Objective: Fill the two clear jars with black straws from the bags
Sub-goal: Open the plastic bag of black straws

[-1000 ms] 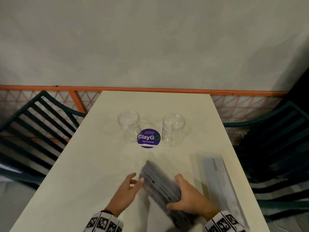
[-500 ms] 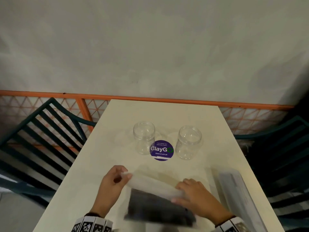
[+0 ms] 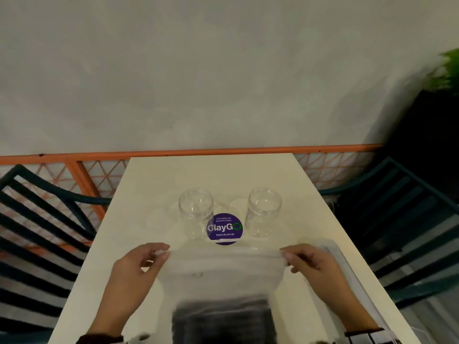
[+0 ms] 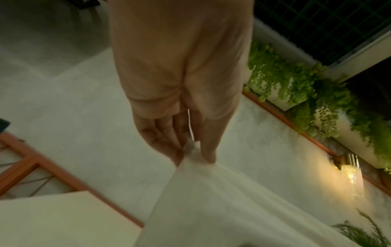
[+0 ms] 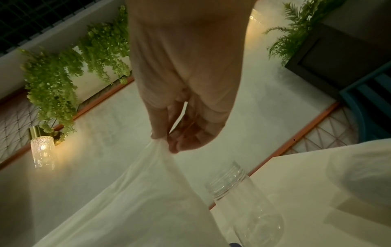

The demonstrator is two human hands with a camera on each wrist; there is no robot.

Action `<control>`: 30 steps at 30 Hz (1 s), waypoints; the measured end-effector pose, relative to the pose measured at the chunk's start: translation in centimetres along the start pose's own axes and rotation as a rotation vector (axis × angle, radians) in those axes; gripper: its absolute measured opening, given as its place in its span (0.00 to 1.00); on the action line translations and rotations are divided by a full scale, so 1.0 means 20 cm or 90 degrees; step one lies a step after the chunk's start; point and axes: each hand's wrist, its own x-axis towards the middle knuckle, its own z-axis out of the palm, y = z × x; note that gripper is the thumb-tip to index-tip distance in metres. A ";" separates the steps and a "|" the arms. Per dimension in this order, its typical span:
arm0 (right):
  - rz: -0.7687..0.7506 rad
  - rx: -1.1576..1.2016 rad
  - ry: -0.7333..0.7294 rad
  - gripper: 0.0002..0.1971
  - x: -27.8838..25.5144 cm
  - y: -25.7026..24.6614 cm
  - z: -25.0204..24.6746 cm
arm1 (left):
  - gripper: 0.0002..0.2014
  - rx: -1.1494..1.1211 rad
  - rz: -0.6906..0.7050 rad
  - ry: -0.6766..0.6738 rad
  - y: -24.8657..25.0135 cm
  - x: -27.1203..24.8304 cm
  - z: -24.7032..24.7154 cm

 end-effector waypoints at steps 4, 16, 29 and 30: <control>-0.013 -0.009 0.048 0.07 0.00 -0.02 -0.02 | 0.02 0.192 0.148 0.008 0.11 0.02 0.01; -0.093 -0.018 -0.022 0.11 0.02 -0.06 -0.04 | 0.10 0.178 0.352 -0.151 0.41 -0.03 0.45; -0.039 -0.115 0.019 0.04 0.16 0.00 -0.09 | 0.18 -0.016 -0.054 -0.066 0.03 -0.14 0.09; -0.090 -0.211 0.052 0.06 0.17 -0.02 -0.07 | 0.17 -0.052 -0.052 -0.038 0.04 -0.14 0.10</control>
